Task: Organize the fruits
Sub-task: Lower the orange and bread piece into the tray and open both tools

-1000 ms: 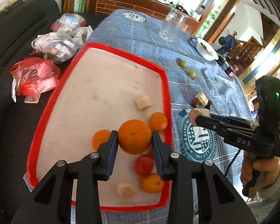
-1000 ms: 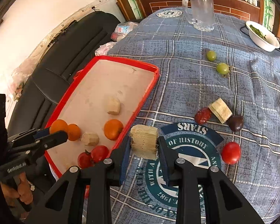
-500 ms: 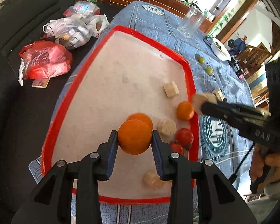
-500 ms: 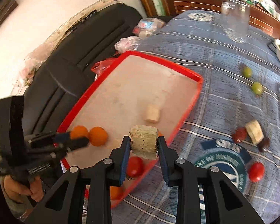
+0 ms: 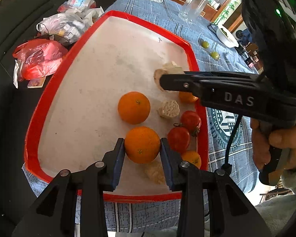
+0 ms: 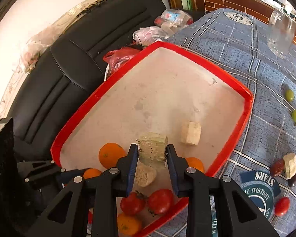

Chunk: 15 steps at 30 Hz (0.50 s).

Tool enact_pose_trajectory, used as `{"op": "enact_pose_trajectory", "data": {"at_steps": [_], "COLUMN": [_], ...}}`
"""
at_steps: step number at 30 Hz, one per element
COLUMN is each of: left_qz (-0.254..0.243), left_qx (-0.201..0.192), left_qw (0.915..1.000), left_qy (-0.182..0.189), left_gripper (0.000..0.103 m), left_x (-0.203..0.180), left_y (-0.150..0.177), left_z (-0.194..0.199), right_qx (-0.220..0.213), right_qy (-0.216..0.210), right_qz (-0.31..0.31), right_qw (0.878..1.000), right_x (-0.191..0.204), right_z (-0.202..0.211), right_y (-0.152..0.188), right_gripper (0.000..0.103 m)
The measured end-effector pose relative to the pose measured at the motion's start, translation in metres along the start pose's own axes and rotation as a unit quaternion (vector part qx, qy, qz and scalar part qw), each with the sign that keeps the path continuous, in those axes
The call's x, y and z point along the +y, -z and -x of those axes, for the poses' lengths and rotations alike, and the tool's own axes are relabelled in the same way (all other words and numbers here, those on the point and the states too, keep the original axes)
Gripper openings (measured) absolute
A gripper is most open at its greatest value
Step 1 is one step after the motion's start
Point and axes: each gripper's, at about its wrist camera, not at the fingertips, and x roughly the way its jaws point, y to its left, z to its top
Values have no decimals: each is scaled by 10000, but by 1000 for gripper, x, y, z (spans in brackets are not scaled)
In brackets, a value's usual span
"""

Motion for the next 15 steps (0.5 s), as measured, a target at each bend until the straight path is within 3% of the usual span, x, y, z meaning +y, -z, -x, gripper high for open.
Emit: {"op": "enact_pose_trajectory", "data": {"at_steps": [15], "left_qz": [-63], "left_qx": [31], "left_qw": [10000], "left_qy": [-49], "left_gripper": [33], "left_x": [-6], "left_y": [-2], "left_z": [-6], "right_qx": [160], "right_qy": [77], "right_qz": [21], "right_qw": [9998], "right_x": [2], "right_z": [-16], "right_y": [3], "right_gripper": [31]}}
